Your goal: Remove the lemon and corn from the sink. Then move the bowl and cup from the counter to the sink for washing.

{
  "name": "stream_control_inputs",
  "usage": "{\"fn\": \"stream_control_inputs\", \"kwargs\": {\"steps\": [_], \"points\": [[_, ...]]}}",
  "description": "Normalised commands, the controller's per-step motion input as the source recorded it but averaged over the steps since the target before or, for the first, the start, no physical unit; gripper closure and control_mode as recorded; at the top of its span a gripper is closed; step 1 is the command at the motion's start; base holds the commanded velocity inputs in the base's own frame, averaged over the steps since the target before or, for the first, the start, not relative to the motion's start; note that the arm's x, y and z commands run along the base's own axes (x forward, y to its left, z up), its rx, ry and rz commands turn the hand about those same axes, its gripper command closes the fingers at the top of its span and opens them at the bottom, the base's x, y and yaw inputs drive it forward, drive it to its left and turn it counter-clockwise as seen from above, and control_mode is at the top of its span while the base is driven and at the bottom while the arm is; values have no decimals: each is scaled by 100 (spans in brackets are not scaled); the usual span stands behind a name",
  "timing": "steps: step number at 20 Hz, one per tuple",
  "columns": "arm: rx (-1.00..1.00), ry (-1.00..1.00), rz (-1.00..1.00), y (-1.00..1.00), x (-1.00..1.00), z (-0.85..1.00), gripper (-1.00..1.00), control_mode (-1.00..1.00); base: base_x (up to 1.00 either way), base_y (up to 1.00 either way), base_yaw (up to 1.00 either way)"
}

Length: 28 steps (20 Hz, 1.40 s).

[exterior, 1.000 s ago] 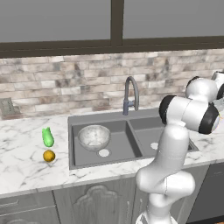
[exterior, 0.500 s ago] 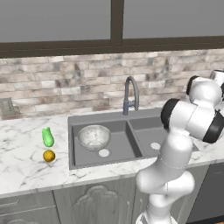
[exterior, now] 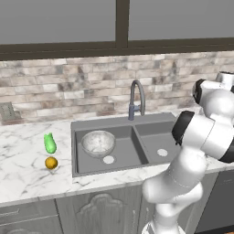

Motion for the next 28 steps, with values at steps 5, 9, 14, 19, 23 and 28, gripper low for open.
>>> {"fn": "stream_control_inputs", "kwargs": {"steps": [5, 9, 14, 19, 23, 28], "points": [[-4, -3, -8, 34, -20, 11, 100, -100, 0, 0, 0], [-4, -1, -8, 35, -19, 11, 100, -100, 0, 0, 0], [-4, 0, -7, 35, -17, 9, 100, -100, 0, 0, 0], [-3, 0, -8, 35, -10, 7, 100, -100, 0, 0, 0], [-6, 0, -5, 37, -7, 6, 100, -100, 0, 0, 0], [-3, 0, -5, 35, -11, 7, 100, -100, 0, 0, 0]]}}
